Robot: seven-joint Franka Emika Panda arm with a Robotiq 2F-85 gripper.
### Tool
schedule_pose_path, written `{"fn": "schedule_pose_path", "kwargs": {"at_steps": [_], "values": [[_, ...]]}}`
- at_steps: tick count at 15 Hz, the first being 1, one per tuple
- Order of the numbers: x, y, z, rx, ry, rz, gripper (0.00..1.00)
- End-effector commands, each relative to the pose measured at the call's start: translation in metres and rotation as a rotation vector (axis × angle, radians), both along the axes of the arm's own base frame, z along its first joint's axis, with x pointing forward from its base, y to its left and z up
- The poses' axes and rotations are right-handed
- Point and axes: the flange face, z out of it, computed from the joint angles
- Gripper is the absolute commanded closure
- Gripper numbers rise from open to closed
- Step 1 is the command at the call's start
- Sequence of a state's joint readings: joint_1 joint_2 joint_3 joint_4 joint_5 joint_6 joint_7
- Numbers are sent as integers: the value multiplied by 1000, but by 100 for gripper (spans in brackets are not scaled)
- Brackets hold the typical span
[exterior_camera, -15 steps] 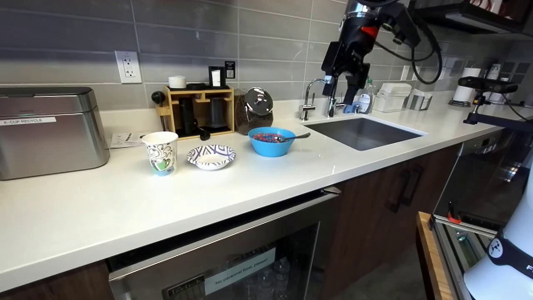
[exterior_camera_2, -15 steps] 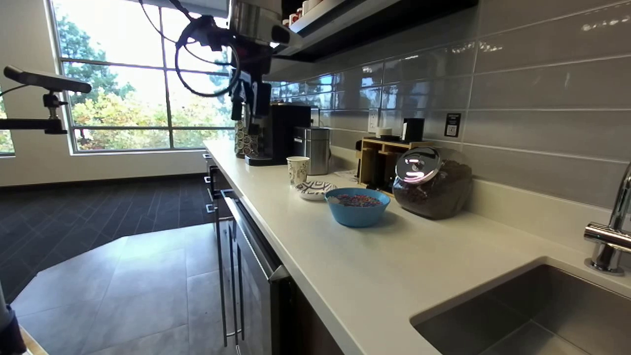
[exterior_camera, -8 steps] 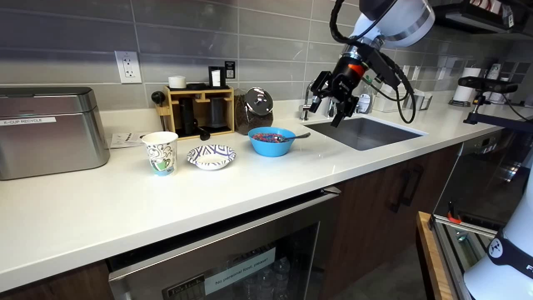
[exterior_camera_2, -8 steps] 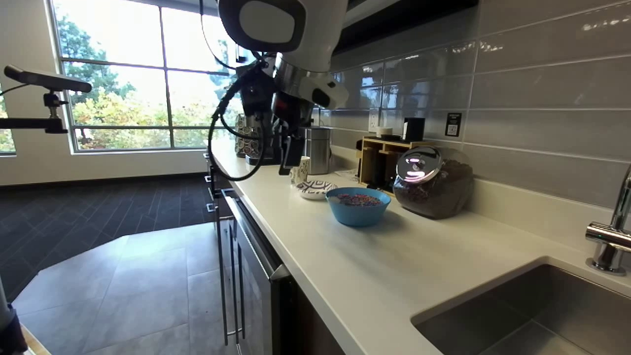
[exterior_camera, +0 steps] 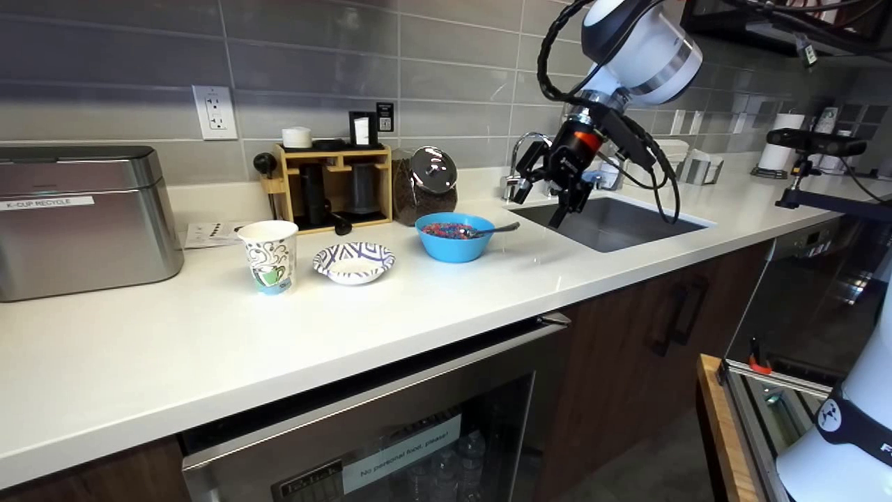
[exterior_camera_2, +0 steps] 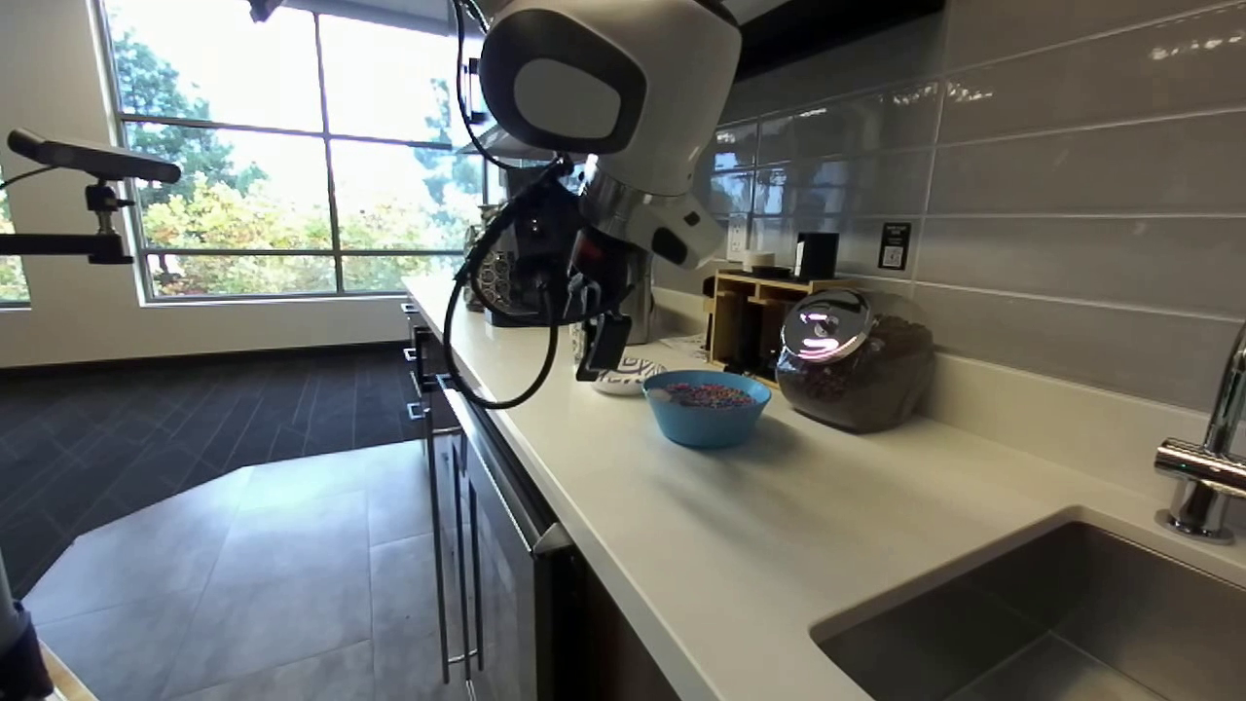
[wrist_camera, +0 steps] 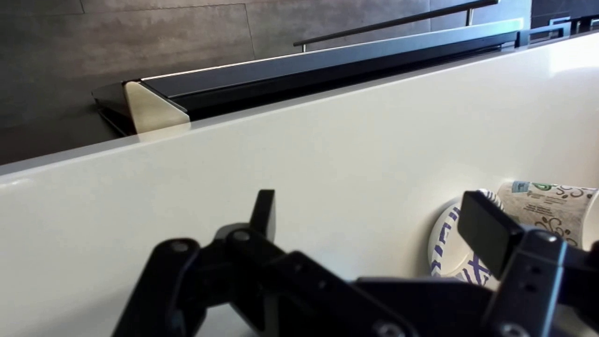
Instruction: Scoop up some cereal in the blue bowl and put it into the white one
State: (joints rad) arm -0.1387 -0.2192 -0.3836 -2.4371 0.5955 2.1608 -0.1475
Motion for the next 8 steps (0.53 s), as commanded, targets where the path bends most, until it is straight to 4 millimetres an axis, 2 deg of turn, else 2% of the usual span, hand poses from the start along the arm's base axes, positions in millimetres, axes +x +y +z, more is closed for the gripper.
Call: {"fn": "schedule_pose_path", "kwargs": {"at_steps": [1,4,6,8], "values": [[11,-15,-13,-7,31,-60,0],[20,-47,-27,-33,19,-136,0],[29,-60,-37,-35,13,-177,0],[40,-64,-49,-20,18,-193,0]]}}
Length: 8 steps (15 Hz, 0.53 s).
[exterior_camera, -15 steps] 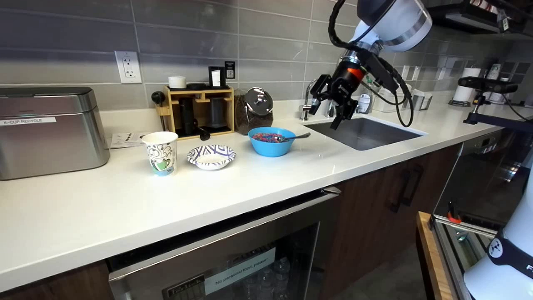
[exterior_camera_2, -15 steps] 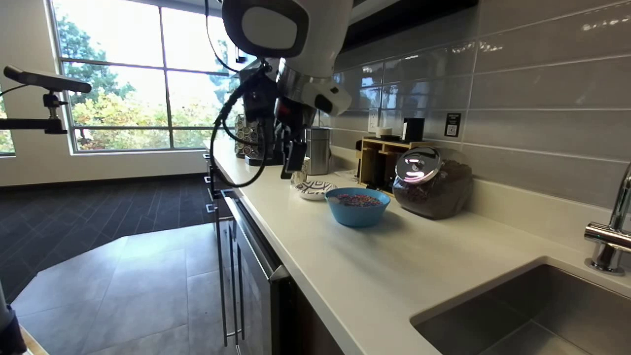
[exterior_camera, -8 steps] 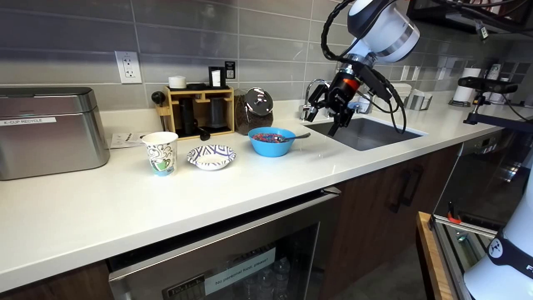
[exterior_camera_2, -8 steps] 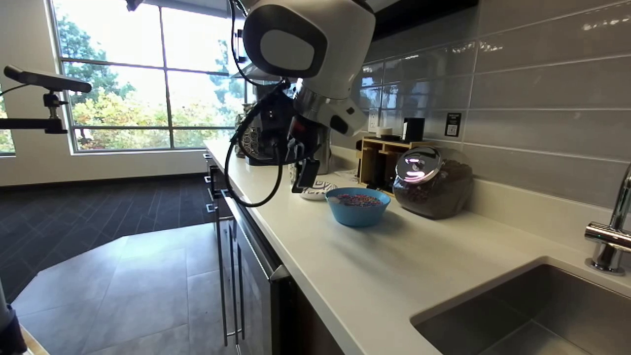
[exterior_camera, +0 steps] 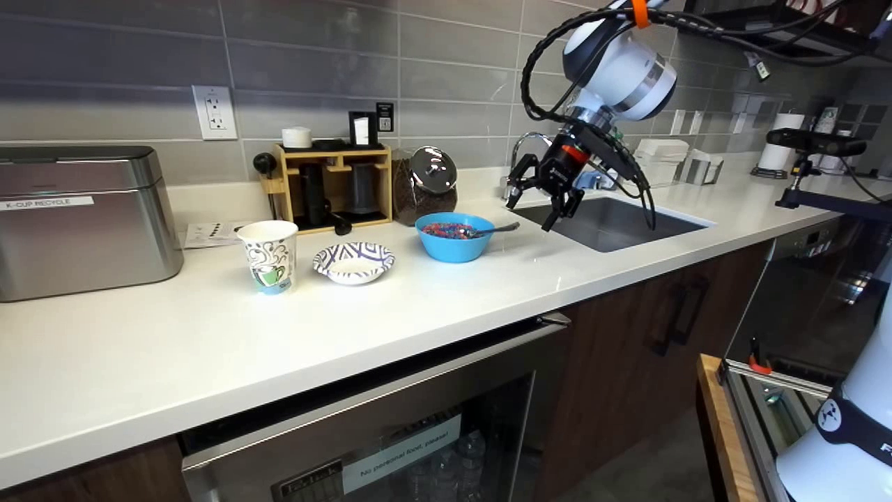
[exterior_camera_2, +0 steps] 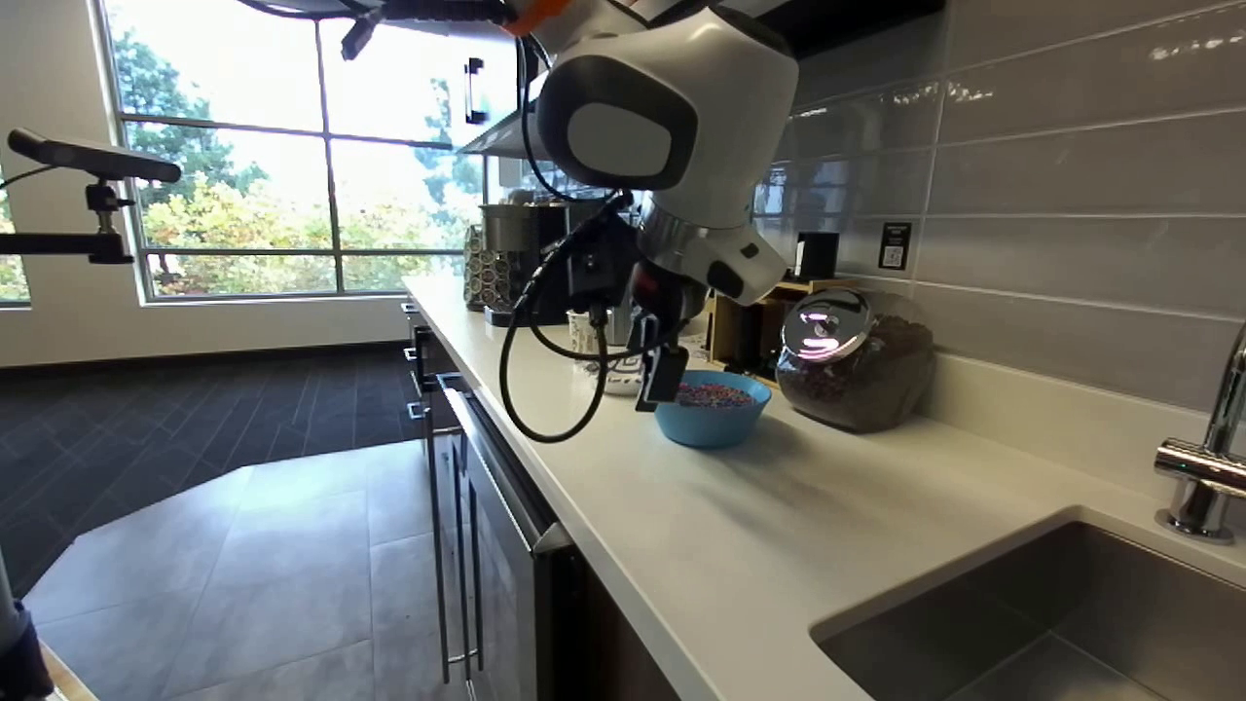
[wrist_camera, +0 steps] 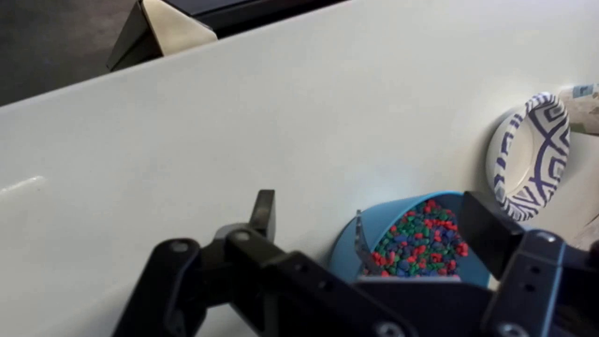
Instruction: Scoop up some cereal in the blue bowl and put it into the white one
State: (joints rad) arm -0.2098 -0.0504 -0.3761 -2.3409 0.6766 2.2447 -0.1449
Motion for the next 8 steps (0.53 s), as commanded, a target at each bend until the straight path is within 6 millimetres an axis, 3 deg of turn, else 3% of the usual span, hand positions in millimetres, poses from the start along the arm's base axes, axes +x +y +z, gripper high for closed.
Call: {"fn": "schedule_pose_path", "kwargs": {"at_steps": [1,3,4,6,8], "values": [[26,-11,-26,17,-2,-33,0],[37,-10,-31,25,-13,-39,1],[42,-10,-33,34,-14,-40,7],[49,-13,-35,34,-19,-50,23],[54,-15,-35,30,-19,-53,46]]}}
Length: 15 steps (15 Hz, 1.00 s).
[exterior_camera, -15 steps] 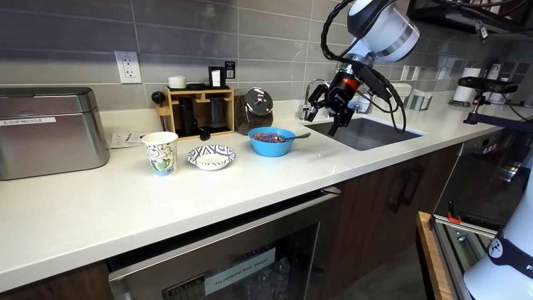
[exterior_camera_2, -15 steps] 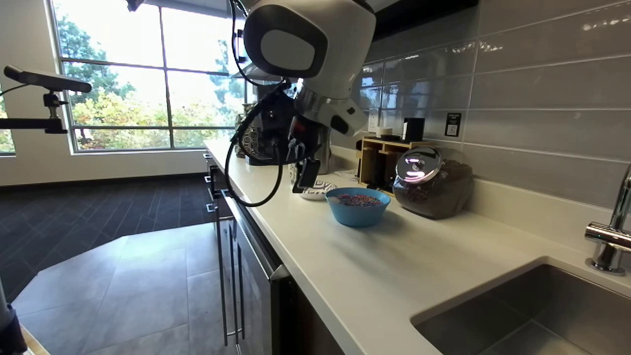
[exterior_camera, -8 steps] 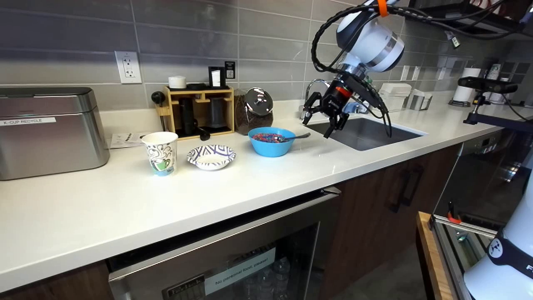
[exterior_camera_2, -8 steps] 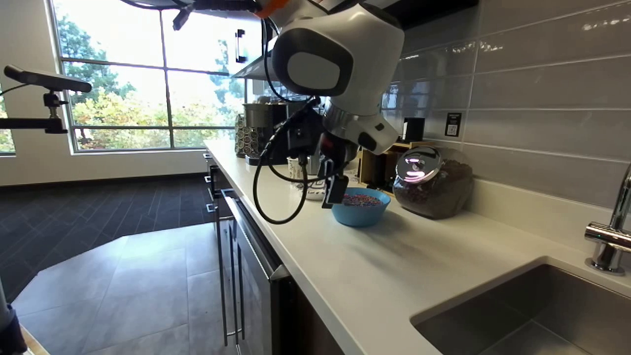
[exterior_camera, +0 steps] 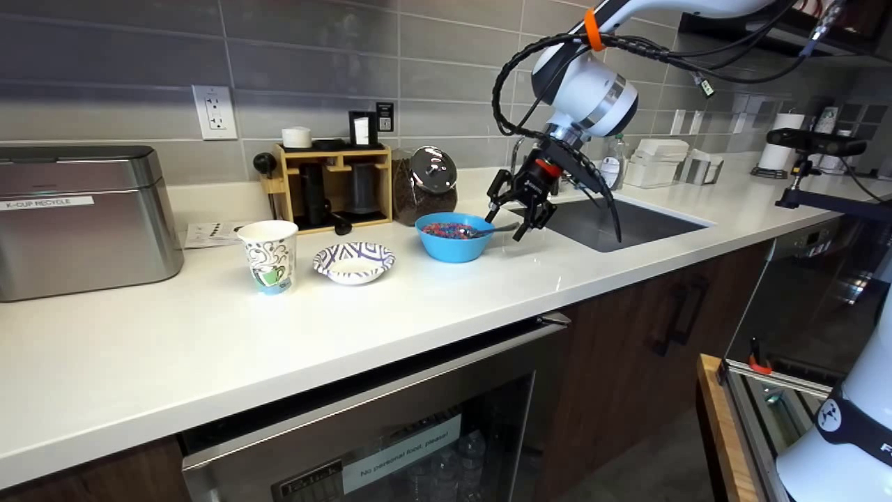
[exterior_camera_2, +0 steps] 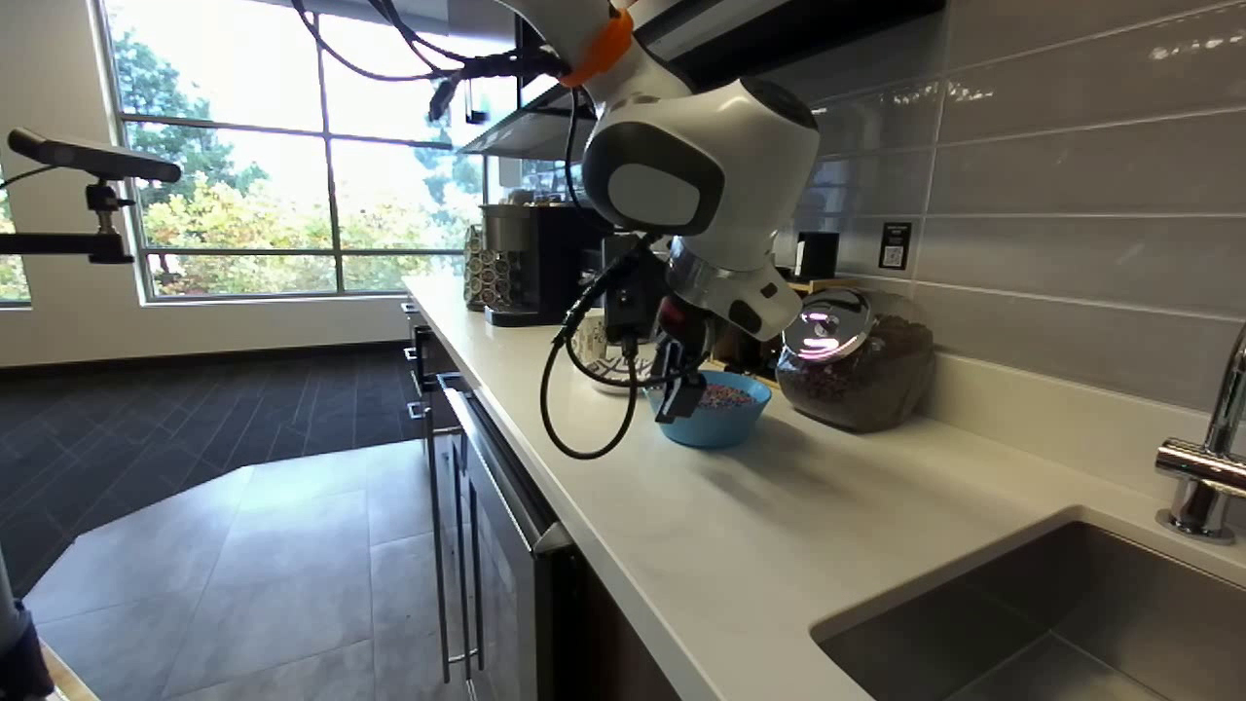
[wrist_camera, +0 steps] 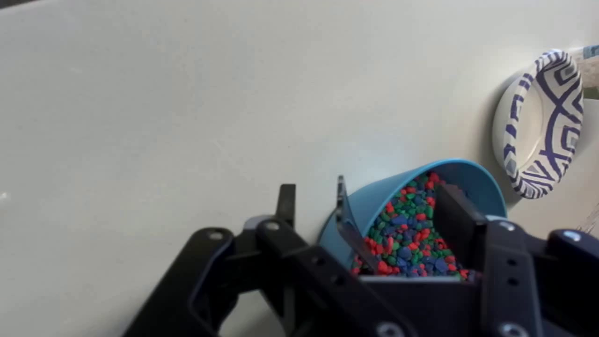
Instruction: Scoop up some cereal in the blue bowl and put it into the white one
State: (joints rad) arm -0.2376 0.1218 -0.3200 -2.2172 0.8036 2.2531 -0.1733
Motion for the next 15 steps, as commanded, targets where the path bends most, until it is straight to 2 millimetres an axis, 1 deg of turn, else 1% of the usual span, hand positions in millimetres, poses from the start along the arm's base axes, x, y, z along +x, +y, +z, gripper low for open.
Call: {"fn": "schedule_pose_path", "kwargs": {"at_steps": [1,2,3,4,5,6,7,8,9,10,11,13,14,15], "values": [[13,-8,-5,-8,-15,-16,45],[14,-9,-5,-11,-14,-15,50],[15,-10,-5,-14,-13,-13,59],[16,-11,-6,-15,-10,-13,64],[16,-12,-6,-13,-4,-9,77],[16,-12,-6,-11,-3,-6,78],[15,-12,-6,-9,-1,-5,73],[14,-13,-6,-7,2,-4,79],[14,-13,-6,-6,6,-4,74],[12,-14,-5,-2,11,-2,75],[11,-14,-4,1,16,0,74],[8,-15,-4,12,25,9,66],[7,-16,-4,17,27,11,64],[6,-15,-4,29,33,17,66]]}}
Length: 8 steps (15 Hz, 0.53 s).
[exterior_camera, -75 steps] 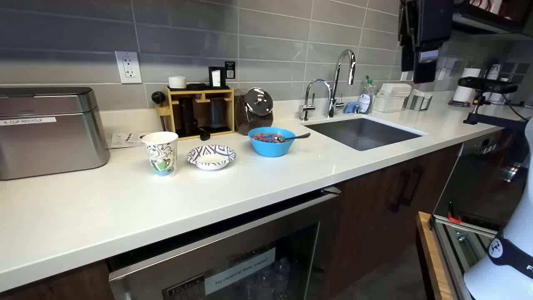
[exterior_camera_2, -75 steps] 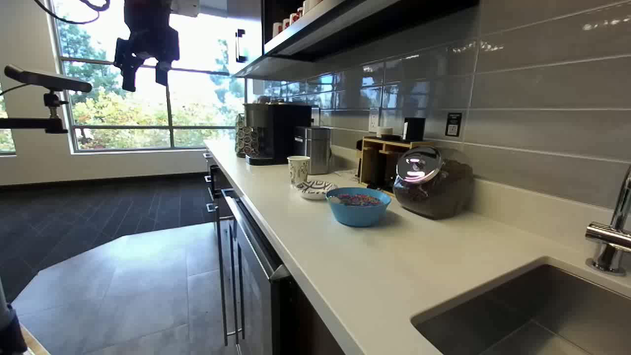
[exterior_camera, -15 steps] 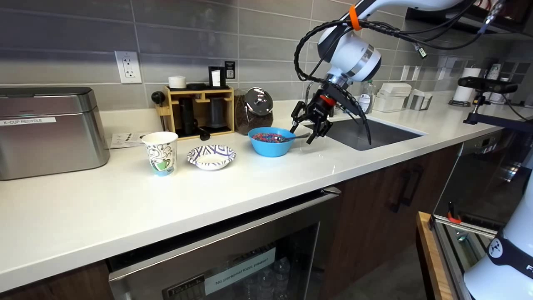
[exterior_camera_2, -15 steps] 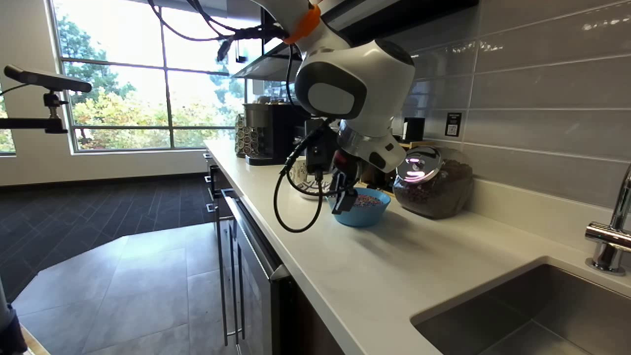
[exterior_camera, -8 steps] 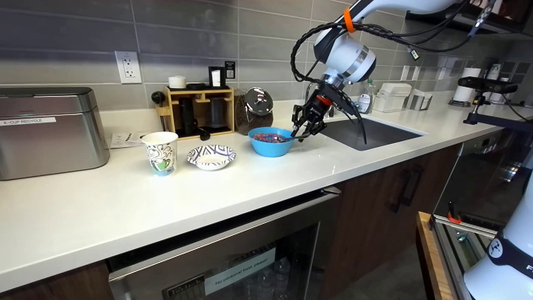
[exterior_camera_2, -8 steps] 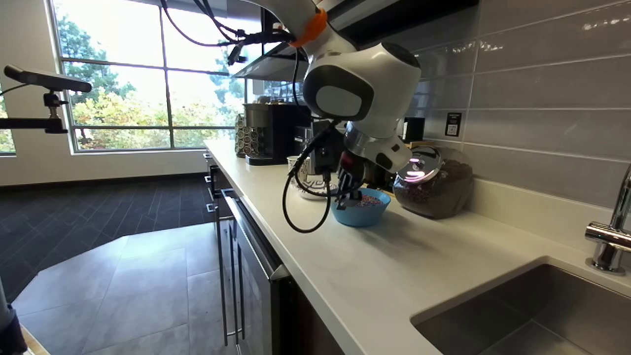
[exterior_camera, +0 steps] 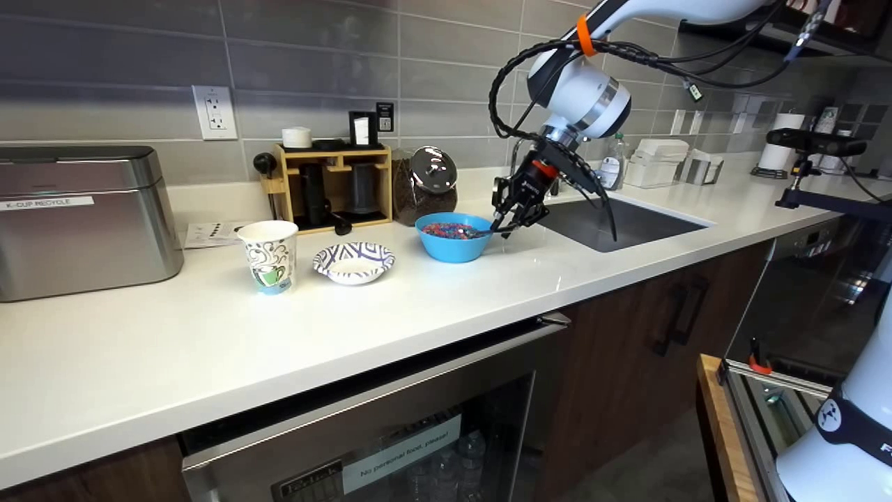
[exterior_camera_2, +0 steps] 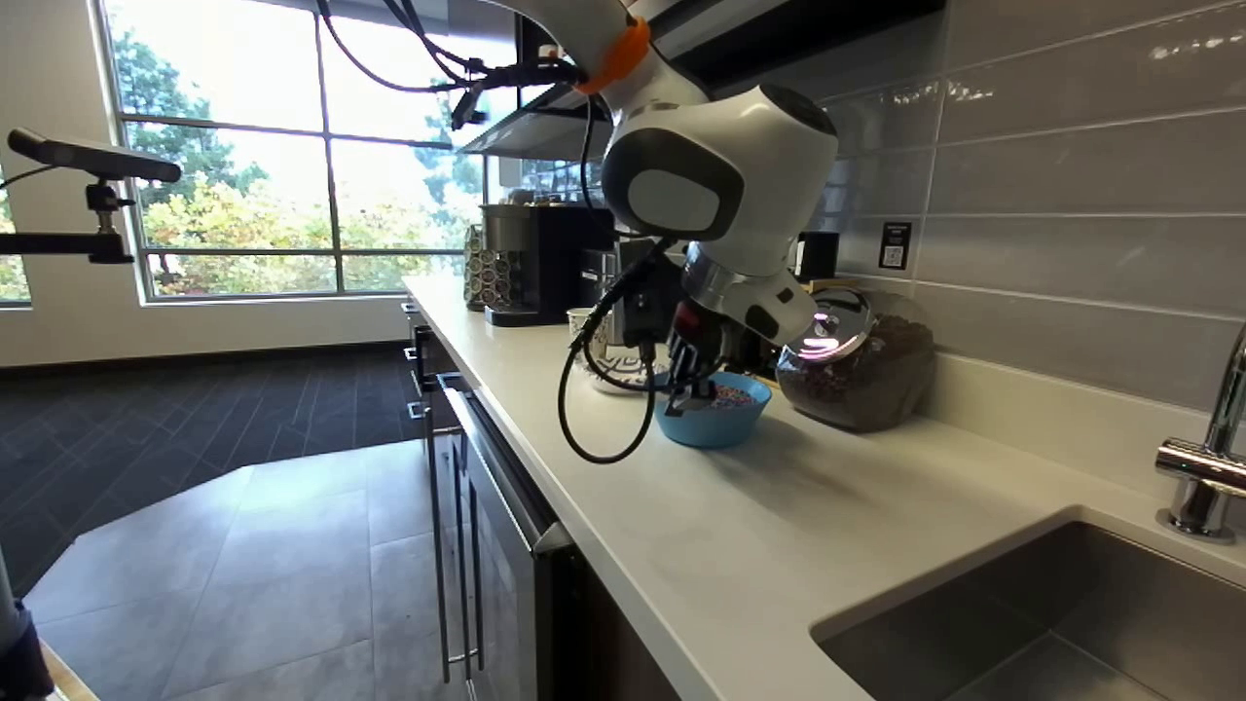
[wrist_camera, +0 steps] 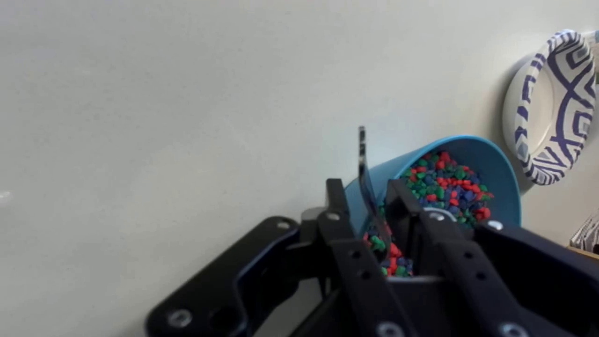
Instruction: Scoop up some cereal in the blue bowl and put it into the white one
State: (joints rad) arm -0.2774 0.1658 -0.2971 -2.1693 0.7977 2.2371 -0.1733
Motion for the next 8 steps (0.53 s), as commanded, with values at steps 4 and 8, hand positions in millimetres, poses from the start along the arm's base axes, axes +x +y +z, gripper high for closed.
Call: {"fn": "schedule_pose_path", "kwargs": {"at_steps": [4,8], "values": [[-5,0,1,76,29,39,69],[-5,-2,4,90,22,38,86]]}}
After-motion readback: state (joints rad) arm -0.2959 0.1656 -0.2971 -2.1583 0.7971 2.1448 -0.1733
